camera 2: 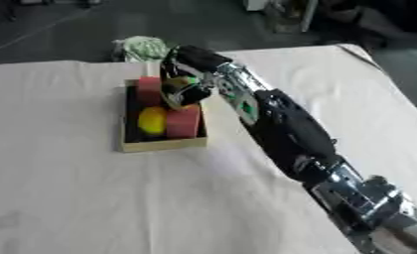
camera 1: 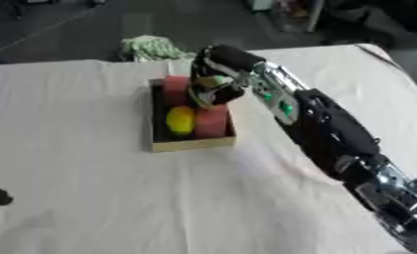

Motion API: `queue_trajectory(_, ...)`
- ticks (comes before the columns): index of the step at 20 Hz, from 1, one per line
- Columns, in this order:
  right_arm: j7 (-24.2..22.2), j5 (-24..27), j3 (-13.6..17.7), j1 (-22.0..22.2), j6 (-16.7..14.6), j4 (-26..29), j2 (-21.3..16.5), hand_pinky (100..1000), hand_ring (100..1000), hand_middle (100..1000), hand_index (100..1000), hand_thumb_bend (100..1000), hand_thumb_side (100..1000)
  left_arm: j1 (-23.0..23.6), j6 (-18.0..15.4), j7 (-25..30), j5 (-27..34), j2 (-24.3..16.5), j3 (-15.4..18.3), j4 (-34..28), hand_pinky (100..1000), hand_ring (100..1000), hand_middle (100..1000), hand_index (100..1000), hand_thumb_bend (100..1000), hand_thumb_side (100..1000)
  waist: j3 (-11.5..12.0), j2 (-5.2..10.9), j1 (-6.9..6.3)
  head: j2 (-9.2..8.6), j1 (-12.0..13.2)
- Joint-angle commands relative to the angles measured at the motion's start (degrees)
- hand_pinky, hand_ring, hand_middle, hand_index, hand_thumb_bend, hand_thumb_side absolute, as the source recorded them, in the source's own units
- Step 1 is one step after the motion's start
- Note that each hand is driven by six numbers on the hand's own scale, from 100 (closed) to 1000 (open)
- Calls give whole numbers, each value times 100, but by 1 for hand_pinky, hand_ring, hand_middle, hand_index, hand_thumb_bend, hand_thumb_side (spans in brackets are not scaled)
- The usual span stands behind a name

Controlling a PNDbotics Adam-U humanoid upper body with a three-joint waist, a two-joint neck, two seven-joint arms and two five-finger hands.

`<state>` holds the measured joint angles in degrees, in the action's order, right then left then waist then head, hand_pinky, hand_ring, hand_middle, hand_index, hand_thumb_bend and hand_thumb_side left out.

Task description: Pick up objects on the table and place them in the box.

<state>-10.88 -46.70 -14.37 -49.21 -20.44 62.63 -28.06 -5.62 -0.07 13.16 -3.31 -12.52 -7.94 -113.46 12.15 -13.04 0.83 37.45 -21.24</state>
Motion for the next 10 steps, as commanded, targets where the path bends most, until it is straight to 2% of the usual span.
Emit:
queue_trajectory(1,-36,102,-9,-121,-75,216,-130,638,708,647,792,100,162,-60,-1,14,11,-22,2,-113,820,641,584,832,100,690,-14,95,-12,-72,7)
queue_trajectory(5,-199,324,-65,-99,-124,471,-213,740,793,778,906,100,170,-56,-2,11,11,-26,5,-113,820,640,583,832,100,691,-42,100,-18,-76,17)
queue_trajectory(8,-414,493,-101,-79,-161,669,-282,769,820,808,921,100,225,-50,1,10,5,-27,4,-113,820,640,583,833,100,693,-69,100,-24,-74,32)
queue_trajectory(10,-575,576,-127,-66,-182,804,-325,784,836,826,929,100,218,-44,1,6,-1,-30,9,-113,820,640,583,833,100,692,-82,102,-27,-74,38)
